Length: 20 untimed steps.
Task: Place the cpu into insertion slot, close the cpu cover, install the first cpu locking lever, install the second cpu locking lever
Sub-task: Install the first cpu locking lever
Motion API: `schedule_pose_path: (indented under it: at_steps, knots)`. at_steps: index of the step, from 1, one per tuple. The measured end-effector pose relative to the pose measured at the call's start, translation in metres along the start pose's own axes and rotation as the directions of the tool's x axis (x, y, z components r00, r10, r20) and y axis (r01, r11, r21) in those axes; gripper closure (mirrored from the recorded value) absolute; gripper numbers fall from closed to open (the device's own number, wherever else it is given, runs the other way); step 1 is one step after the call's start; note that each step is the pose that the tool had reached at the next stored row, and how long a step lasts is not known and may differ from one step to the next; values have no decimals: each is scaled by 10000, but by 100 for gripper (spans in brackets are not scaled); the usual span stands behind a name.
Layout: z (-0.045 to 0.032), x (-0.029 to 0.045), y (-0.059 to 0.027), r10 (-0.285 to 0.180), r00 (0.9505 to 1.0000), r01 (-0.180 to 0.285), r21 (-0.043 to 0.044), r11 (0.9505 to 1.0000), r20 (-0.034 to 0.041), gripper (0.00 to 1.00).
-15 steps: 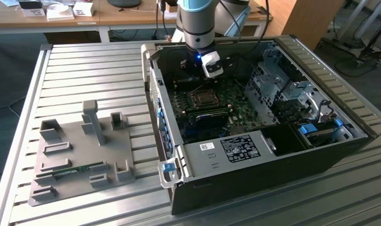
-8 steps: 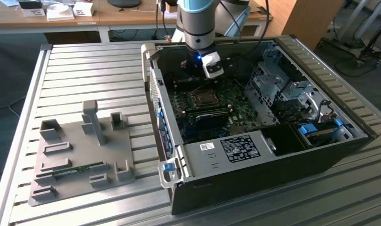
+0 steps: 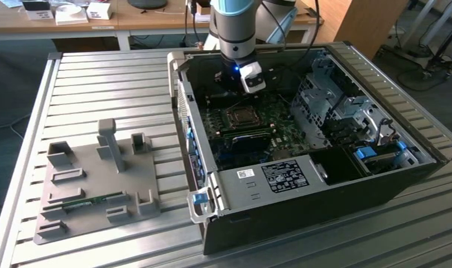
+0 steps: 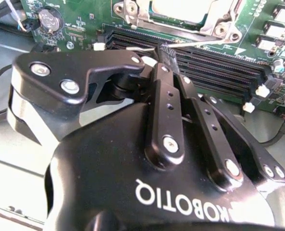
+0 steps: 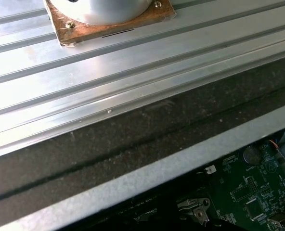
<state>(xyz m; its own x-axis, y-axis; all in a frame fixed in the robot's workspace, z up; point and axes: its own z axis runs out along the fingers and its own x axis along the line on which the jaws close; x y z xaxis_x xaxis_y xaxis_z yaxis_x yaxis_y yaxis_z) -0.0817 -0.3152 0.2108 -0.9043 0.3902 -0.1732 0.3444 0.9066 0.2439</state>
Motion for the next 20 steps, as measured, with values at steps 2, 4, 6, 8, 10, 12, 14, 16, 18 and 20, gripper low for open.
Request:
schedule_pose_path:
  at_steps: [2, 4, 6, 8, 10, 12, 14, 16, 18, 20]
  knots:
    - [10, 2, -3, -7, 10000, 7, 23, 10000, 4, 89]
    - [20, 4, -6, -11, 10000, 11, 40, 10000, 11, 89]
    - [29, 7, -6, -17, 10000, 17, 67, 10000, 20, 89]
    - [31, 8, -4, -18, 10000, 18, 70, 10000, 21, 89]
    - [31, 9, -3, -19, 10000, 19, 69, 10000, 21, 89]
    - [32, 9, -3, -19, 10000, 19, 67, 10000, 22, 89]
    - [33, 11, 3, -18, 10000, 18, 68, 10000, 22, 89]
    - [33, 12, 4, -19, 10000, 19, 70, 10000, 23, 89]
    - [34, 12, 4, -19, 10000, 19, 71, 10000, 23, 89]
    - [34, 13, 6, -19, 10000, 19, 71, 10000, 23, 89]
